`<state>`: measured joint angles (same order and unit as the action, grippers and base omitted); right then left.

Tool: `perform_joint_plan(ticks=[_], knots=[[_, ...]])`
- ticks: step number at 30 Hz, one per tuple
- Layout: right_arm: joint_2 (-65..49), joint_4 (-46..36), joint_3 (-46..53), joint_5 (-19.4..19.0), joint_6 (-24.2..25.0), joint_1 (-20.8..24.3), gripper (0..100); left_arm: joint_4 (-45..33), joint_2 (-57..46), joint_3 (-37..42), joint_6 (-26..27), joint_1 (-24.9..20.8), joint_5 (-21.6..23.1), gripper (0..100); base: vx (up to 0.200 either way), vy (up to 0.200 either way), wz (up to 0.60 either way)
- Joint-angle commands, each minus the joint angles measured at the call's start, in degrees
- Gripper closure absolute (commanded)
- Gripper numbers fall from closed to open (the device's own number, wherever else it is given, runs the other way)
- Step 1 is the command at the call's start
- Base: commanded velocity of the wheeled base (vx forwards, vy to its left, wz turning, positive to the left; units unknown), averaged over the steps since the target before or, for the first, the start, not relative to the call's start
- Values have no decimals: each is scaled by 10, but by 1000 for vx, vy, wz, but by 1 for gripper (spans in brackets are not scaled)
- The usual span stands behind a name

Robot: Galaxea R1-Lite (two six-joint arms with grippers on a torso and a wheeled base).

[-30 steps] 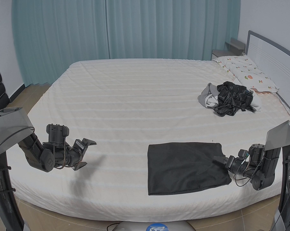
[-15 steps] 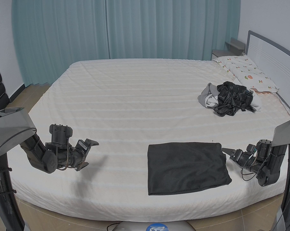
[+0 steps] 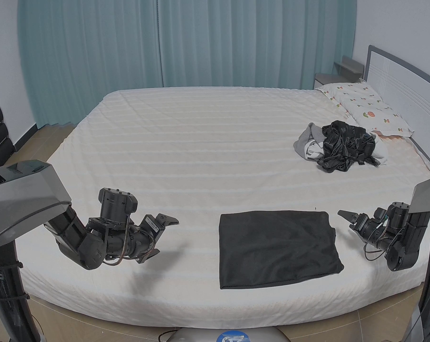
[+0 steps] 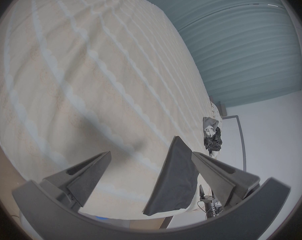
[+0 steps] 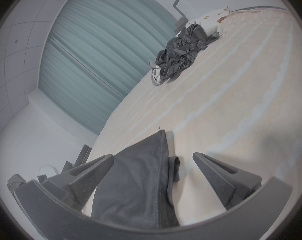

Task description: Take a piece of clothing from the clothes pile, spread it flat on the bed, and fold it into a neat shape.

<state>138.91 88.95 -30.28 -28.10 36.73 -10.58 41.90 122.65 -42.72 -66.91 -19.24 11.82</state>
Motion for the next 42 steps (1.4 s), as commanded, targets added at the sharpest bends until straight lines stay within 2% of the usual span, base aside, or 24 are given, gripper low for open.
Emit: perform_joint_plan(ticks=[1,14,16,19,22,23,25,31,35,42], knots=[[0,5,0,0,0,-1,0,-1,0,-11,-9,-15,0,0,0,-200,0],[2,5,8,-1,0,3,0,-1,2,-26,-8,-45,-7,0,0,-200,0],[2,5,8,-1,0,4,0,-1,4,-29,-4,-46,-11,0,0,0,0],[3,5,9,-1,0,5,0,-2,29,-39,42,-45,-15,0,0,0,0],[5,5,13,-2,0,5,0,0,69,-40,131,-46,-34,0,0,0,0],[5,5,13,-2,0,5,0,0,69,-40,131,-46,-34,0,0,0,0],[6,5,15,-2,0,11,0,0,91,-52,179,-46,-45,0,0,0,0],[14,5,15,-1,-2,18,0,0,111,-74,206,-48,-41,0,0,0,0],[14,5,15,-1,-2,21,0,1,111,-76,220,-48,-22,0,0,0,0],[18,5,13,-1,-1,24,0,21,115,-82,222,-69,-15,0,0,0,0]])
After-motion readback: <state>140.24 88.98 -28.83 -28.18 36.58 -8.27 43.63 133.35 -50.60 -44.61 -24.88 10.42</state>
